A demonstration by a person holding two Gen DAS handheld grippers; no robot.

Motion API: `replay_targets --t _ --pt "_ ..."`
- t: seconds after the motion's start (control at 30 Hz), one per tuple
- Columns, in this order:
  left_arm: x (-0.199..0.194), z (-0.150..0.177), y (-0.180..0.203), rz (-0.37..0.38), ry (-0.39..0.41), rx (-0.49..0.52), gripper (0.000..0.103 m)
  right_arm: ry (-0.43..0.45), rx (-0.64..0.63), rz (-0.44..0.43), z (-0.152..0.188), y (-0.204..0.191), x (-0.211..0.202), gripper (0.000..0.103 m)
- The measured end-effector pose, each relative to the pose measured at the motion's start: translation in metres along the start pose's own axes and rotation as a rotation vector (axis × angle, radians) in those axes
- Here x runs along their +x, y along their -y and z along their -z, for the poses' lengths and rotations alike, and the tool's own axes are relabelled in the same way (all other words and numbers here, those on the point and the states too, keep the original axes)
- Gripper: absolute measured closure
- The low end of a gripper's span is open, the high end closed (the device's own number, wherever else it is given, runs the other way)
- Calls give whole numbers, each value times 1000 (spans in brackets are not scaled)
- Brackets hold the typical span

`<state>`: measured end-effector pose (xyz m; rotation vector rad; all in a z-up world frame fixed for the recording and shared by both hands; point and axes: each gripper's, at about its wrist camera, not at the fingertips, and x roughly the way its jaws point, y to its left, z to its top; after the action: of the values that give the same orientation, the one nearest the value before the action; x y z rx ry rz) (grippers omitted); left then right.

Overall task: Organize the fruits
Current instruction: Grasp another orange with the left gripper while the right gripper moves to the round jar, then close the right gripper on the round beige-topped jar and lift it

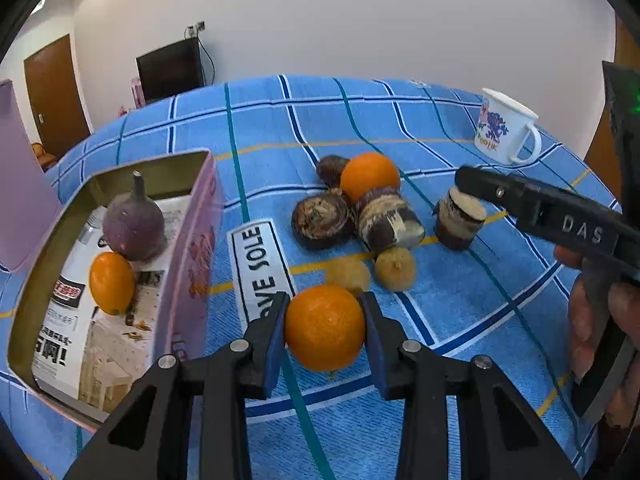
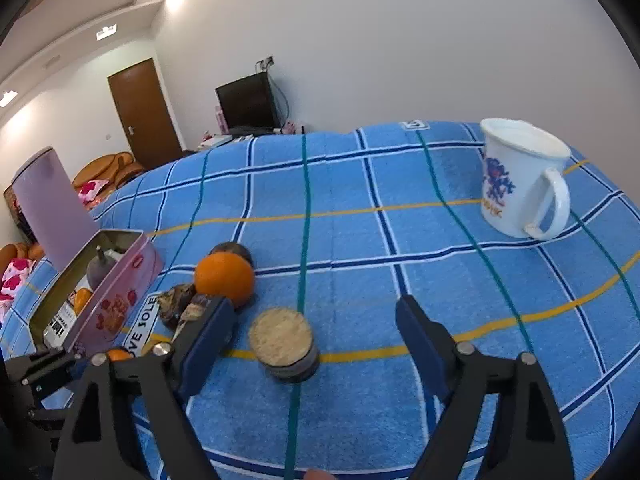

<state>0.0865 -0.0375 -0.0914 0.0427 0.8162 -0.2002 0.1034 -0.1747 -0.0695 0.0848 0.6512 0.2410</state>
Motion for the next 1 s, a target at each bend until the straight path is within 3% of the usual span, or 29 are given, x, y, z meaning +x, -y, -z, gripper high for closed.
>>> replay_targets --t 0.3,0.37,0.57,0.7,1.0 --pt "-13 -8 -11 -99 110 -6 66 -117 -33 -36 4 -8 19 28" --pt "-12 -11 -12 -105 118 -7 66 -145 -27 -40 5 -7 24 40" --pt "-10 -18 -12 -105 146 0 66 -189 -24 -76 8 -8 32 62" --pt "-18 -17 -19 -102 199 -42 66 -165 -11 -80 8 -5 27 62" --pt "-24 -15 -21 -118 230 -61 66 -94 -41 -99 8 -7 8 63"
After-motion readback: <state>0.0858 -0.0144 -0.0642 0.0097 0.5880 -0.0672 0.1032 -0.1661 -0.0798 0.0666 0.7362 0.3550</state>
